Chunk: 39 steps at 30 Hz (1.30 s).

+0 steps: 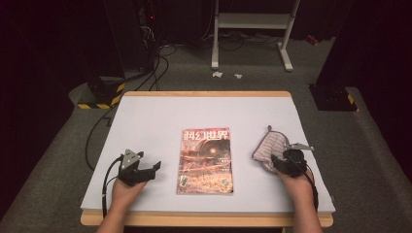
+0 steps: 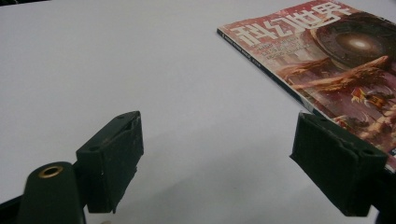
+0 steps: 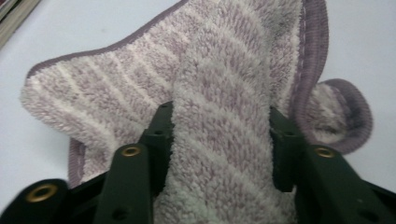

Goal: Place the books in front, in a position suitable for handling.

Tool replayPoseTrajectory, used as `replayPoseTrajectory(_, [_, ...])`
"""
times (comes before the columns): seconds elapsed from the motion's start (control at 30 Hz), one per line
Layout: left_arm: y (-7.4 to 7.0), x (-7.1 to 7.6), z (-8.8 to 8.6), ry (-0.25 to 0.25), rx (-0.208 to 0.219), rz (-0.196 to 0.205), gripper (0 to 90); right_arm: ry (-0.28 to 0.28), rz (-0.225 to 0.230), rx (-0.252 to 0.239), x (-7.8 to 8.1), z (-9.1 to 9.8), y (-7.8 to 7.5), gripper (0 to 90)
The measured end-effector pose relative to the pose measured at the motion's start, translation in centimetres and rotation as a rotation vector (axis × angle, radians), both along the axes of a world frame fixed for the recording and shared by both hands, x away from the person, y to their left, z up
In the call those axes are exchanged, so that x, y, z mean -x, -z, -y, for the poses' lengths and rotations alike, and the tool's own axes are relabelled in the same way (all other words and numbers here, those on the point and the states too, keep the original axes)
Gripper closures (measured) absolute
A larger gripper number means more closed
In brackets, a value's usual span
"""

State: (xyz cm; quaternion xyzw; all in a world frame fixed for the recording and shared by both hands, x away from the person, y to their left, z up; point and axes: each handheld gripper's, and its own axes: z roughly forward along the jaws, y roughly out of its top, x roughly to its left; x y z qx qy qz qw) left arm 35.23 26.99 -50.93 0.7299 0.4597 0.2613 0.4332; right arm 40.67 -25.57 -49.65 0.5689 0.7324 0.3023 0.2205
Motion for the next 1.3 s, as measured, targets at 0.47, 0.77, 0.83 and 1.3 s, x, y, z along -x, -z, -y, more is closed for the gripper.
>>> replayPoseTrajectory(0.47, [0.0, 0.0, 0.0, 0.004, 0.001, 0.001, 17.2, -0.06, 0.046, -0.031, 0.5, 0.6, -0.6, 69.1])
replayPoseTrajectory(0.77, [0.0, 0.0, 0.0, 0.005, -0.001, 0.001, 17.4, -0.081, 0.146, -0.075, 1.8, 0.1, -2.9, 69.1])
replayPoseTrajectory(0.83, [0.0, 0.0, 0.0, 0.004, 0.002, 0.0, 17.5, -0.097, 0.165, -0.083, 2.2, -0.3, -3.4, 69.0])
replayPoseTrajectory(1.3, [0.0, -0.1, 0.0, 0.002, 0.005, -0.005, 18.5, -0.33, 0.234, -0.12, 5.3, -6.6, -5.7, 68.6])
